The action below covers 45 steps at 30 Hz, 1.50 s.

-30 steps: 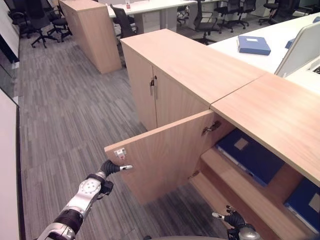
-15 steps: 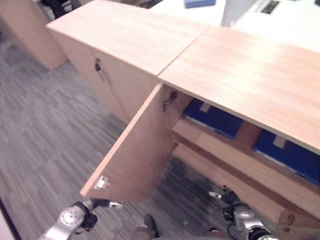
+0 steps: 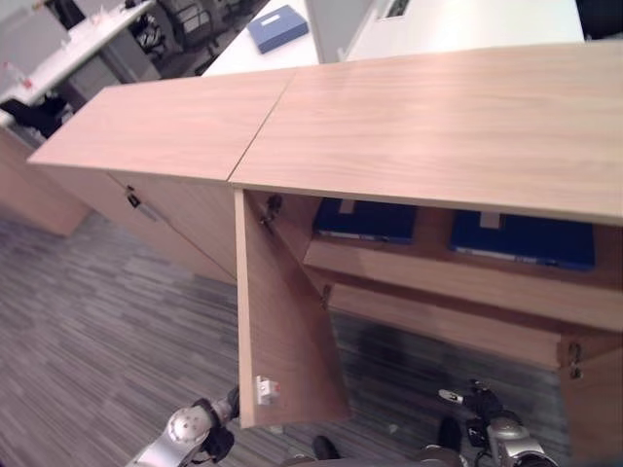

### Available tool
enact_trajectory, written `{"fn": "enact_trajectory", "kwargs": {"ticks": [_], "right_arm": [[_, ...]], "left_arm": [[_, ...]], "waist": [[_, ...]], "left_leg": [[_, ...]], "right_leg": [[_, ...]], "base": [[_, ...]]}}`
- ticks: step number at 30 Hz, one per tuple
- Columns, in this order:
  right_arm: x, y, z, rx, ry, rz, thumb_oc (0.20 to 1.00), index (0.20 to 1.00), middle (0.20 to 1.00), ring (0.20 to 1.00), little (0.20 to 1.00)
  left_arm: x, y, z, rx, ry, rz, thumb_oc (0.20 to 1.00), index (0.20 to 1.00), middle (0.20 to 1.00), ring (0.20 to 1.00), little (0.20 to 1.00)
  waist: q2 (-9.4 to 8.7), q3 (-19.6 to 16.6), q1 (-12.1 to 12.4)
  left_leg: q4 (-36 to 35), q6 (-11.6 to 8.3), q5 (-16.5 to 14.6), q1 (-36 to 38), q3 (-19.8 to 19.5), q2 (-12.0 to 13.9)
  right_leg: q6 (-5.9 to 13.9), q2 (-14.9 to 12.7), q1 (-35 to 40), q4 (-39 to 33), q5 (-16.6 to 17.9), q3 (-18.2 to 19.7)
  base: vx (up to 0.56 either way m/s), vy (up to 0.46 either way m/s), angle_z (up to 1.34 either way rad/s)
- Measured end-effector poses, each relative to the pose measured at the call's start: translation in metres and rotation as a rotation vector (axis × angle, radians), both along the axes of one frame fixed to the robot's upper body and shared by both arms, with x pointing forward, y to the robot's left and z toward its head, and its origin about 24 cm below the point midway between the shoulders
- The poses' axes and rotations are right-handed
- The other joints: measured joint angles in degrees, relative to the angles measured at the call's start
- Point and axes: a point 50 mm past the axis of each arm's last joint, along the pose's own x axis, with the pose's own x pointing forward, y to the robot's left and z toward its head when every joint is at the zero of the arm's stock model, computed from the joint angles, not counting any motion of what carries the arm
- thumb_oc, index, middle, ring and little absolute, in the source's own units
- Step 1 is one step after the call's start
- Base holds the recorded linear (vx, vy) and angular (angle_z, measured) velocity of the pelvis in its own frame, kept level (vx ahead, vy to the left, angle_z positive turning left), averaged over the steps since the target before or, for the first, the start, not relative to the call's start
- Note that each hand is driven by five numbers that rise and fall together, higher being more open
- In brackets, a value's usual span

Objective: Put the empty folder in the office cabinet

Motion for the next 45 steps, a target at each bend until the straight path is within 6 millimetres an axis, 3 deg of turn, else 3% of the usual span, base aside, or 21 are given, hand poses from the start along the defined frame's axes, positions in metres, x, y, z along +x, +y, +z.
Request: {"fn": "enact_trajectory", "kwargs": {"ticks": [2, 6, 7, 8, 9, 10, 12, 13, 14, 15, 16, 17, 18, 19, 22, 25, 26, 29, 34, 40, 45], "right_arm": [[-0.001, -0.005, 0.002, -0.013, 0.003, -0.008, 1.0, 1.0, 1.0, 1.0, 1.0], [-0.004, -0.015, 0.005, -0.05, 0.017, -0.022, 1.0, 1.0, 1.0, 1.0, 1.0], [0.003, -0.011, 0.004, -0.045, 0.012, -0.016, 1.0, 1.0, 1.0, 1.0, 1.0], [0.015, -0.002, 0.004, -0.029, 0.005, -0.004, 1.0, 1.0, 1.0, 1.0, 1.0], [0.021, 0.005, 0.003, -0.013, -0.007, 0.008, 1.0, 1.0, 1.0, 1.0, 1.0], [0.028, 0.005, 0.006, -0.023, -0.018, 0.028, 1.0, 1.0, 1.0, 1.0, 1.0], [0.025, 0.004, 0.005, -0.032, 0.003, 0.033, 1.0, 1.0, 1.0, 1.0, 1.0], [0.013, 0.033, -0.013, 0.035, 0.063, 0.058, 1.0, 1.0, 1.0, 1.0, 1.0], [0.005, 0.039, -0.018, 0.058, 0.081, 0.061, 1.0, 1.0, 1.0, 1.0, 1.0], [0.003, 0.045, -0.021, 0.069, 0.089, 0.059, 1.0, 1.0, 1.0, 1.0, 1.0], [0.004, 0.045, -0.02, 0.068, 0.085, 0.06, 1.0, 1.0, 1.0, 1.0, 1.0], [0.006, 0.043, -0.019, 0.058, 0.081, 0.058, 1.0, 1.0, 1.0, 1.0, 1.0], [0.005, 0.04, -0.018, 0.045, 0.085, 0.06, 1.0, 1.0, 1.0, 1.0, 1.0], [0.005, 0.034, -0.016, 0.023, 0.084, 0.069, 1.0, 1.0, 1.0, 1.0, 1.0], [-0.019, 0.06, -0.032, 0.1, 0.151, 0.081, 1.0, 1.0, 1.0, 1.0, 1.0], [-0.016, 0.055, -0.029, 0.084, 0.137, 0.09, 1.0, 1.0, 1.0, 1.0, 1.0], [-0.015, 0.055, -0.029, 0.084, 0.138, 0.095, 1.0, 1.0, 1.0, 1.0, 1.0], [-0.01, 0.057, -0.027, 0.081, 0.124, 0.139, 1.0, 1.0, 1.0, 1.0, 1.0], [-0.024, 0.065, -0.033, 0.125, 0.157, 0.14, 1.0, 1.0, 1.0, 1.0, 1.0], [-0.037, 0.067, -0.037, 0.145, 0.191, 0.136, 1.0, 1.0, 1.0, 1.0, 1.0], [-0.041, 0.067, -0.038, 0.139, 0.209, 0.158, 1.0, 1.0, 1.0, 1.0, 1.0]], "left_arm": [[0.004, -0.01, -0.001, -0.026, -0.008, 0.004, 1.0, 1.0, 1.0, 1.0, 1.0], [0.021, -0.041, 0.005, -0.104, -0.054, -0.012, 1.0, 1.0, 1.0, 1.0, 1.0], [0.025, -0.044, 0.007, -0.114, -0.073, 0.007, 1.0, 1.0, 1.0, 1.0, 1.0], [0.029, -0.043, 0.009, -0.112, -0.091, 0.019, 1.0, 1.0, 1.0, 1.0, 1.0], [0.025, -0.044, 0.008, -0.114, -0.081, 0.016, 1.0, 1.0, 1.0, 1.0, 1.0], [0.024, -0.048, 0.006, -0.131, -0.076, 0.036, 1.0, 1.0, 1.0, 1.0, 1.0], [0.022, -0.051, 0.005, -0.149, -0.075, 0.067, 1.0, 1.0, 1.0, 1.0, 1.0], [0.033, -0.034, 0.001, -0.098, -0.094, 0.167, 1.0, 1.0, 1.0, 1.0, 1.0], [0.033, -0.031, -0.004, -0.073, -0.076, 0.18, 1.0, 1.0, 1.0, 1.0, 1.0], [0.032, -0.024, -0.008, -0.044, -0.067, 0.207, 1.0, 1.0, 1.0, 1.0, 1.0], [0.034, -0.017, -0.009, -0.025, -0.069, 0.249, 1.0, 1.0, 1.0, 1.0, 1.0], [0.042, -0.015, -0.005, -0.018, -0.1, 0.282, 1.0, 1.0, 1.0, 1.0, 1.0], [0.047, -0.016, -0.002, -0.02, -0.119, 0.299, 1.0, 1.0, 1.0, 1.0, 1.0], [0.051, -0.016, -0.001, -0.018, -0.133, 0.326, 1.0, 1.0, 1.0, 1.0, 1.0], [0.047, 0.001, -0.007, 0.036, -0.114, 0.389, 1.0, 1.0, 1.0, 1.0, 1.0], [0.046, -0.004, -0.01, 0.04, -0.093, 0.409, 1.0, 1.0, 1.0, 1.0, 1.0], [0.045, 0.0, -0.013, 0.054, -0.082, 0.426, 1.0, 1.0, 1.0, 1.0, 1.0], [0.056, 0.007, -0.01, 0.087, -0.102, 0.457, 1.0, 1.0, 1.0, 1.0, 1.0], [0.076, 0.025, 0.0, 0.13, -0.145, 0.504, 1.0, 1.0, 1.0, 1.0, 1.0], [0.08, 0.041, 0.004, 0.157, -0.157, 0.547, 1.0, 1.0, 1.0, 1.0, 1.0], [0.082, 0.049, 0.007, 0.19, -0.169, 0.553, 1.0, 1.0, 1.0, 1.0, 1.0]], "waist": [[0.92, 0.4, -0.6], [2.79, 1.1, -2.8], [0.99, 2.1, -2.2], [-2.54, 4.1, -0.9], [-3.94, 3.7, -0.4], [-1.69, 2.7, -1.0], [1.26, 1.1, -0.1], [-5.3, 1.8, 2.1], [-7.78, 1.6, 2.2], [-9.65, 1.3, 2.5], [-12.03, 1.3, 3.1], [-13.93, 1.7, 3.9], [-12.64, 1.4, 4.0], [-8.52, 1.9, 3.8], [-12.0, -0.5, 4.0], [-9.79, -1.7, 1.9], [-9.45, -2.0, 1.9], [-9.72, -2.5, 1.1], [-13.99, -3.1, 0.4], [-15.95, -4.1, -0.4], [-16.01, -4.4, -0.8]], "left_leg": [[2.2, -0.32, 0.2, -0.6, 0.1, 0.2], [1.7, -1.75, -0.2, 0.1, -5.3, 0.5], [4.9, -2.07, -0.3, -0.4, -10.2, -0.1], [10.7, -2.39, 0.1, -2.1, -17.9, -1.2], [11.5, -2.82, 0.2, -2.9, -21.2, -2.1], [9.8, -1.07, -2.5, -2.8, -22.9, -0.3], [7.9, -0.56, -10.3, -1.3, -29.4, 1.9], [11.4, -5.54, -13.5, 1.0, -31.9, -0.5], [13.3, -3.73, -13.3, 0.8, -34.6, -1.4], [21.2, -2.38, -13.2, -4.2, -39.4, -3.4], [20.5, -2.17, -14.2, -6.9, -45.9, -7.4], [13.2, -0.59, -14.1, -7.8, -49.6, -12.1], [7.2, 2.49, -12.2, -8.0, -49.5, -11.3], [4.9, 0.71, -5.9, -8.3, -47.4, -5.8], [1.8, 0.52, -5.7, -4.6, -43.7, -6.0], [-1.1, 1.07, -3.0, -0.8, -40.0, -3.5], [-1.1, 0.06, -2.7, 0.1, -38.4, -3.1], [-1.1, -0.17, -3.4, 1.1, -35.7, -3.4], [-1.2, 0.34, -3.9, 2.4, -32.6, -4.5], [-1.7, 0.44, -4.6, 3.8, -30.3, -4.7], [-1.7, 0.41, -4.7, 4.0, -29.2, -4.7]], "right_leg": [[-0.46, -0.6, -0.3, 0.0, 0.0, 1.1], [-0.57, 0.3, -1.3, 0.1, 0.4, 4.1], [-0.86, -0.2, -2.8, 1.3, 0.2, 8.3], [-1.68, -1.9, -3.9, 1.9, -0.3, 12.4], [-1.33, -2.4, -4.3, 0.1, -0.5, 13.8], [0.04, -0.9, -6.1, 1.8, -1.8, 12.3], [-1.64, 3.0, -12.2, 12.5, -4.0, 11.5], [-4.33, 2.3, -19.2, 30.6, -11.9, 17.1], [-4.7, 2.1, -19.4, 30.1, -12.3, 17.9], [-6.09, 2.7, -18.6, 26.5, -10.5, 21.0], [-6.37, 2.5, -17.4, 19.7, -7.3, 24.8], [-5.95, 1.6, -13.7, 9.0, -5.2, 28.0], [-4.58, 3.4, -12.2, 6.1, -5.8, 28.5], [-4.26, 8.9, -12.3, 11.9, -6.0, 27.9], [-4.44, 8.2, -11.3, 23.1, -11.6, 25.8], [-3.85, 9.5, -6.4, 14.0, -8.4, 25.4], [-3.98, 9.7, -5.4, 12.5, -7.7, 26.2], [-3.18, 9.2, -3.1, 7.3, -5.2, 27.8], [-2.81, 7.9, 0.4, 0.4, -0.8, 29.9], [-2.52, 7.3, 0.7, 0.0, -1.1, 30.2], [-1.87, 7.0, 0.2, 0.1, -0.1, 29.4]], "base": [[-0.04, -0.029, -0.29], [0.01, -0.024, -0.28], [0.09, -0.037, -1.17], [0.07, -0.062, -1.71], [0.2, -0.097, -1.71], [0.22, -0.087, -1.08], [0.14, -0.058, -0.9], [0.09, -0.051, -1.03], [0.11, -0.057, -1.1], [0.09, -0.021, -0.74], [0.09, -0.005, -1.28], [0.12, 0.024, -1.31], [0.15, 0.046, -1.21], [0.2, 0.104, -0.81], [0.12, 0.083, -0.3], [0.07, 0.107, -0.21], [0.01, 0.049, -0.6], [0.02, 0.057, -0.44], [0.03, 0.097, -0.26], [0.0, 0.051, -0.19], [-0.02, 0.032, -0.13]]}}
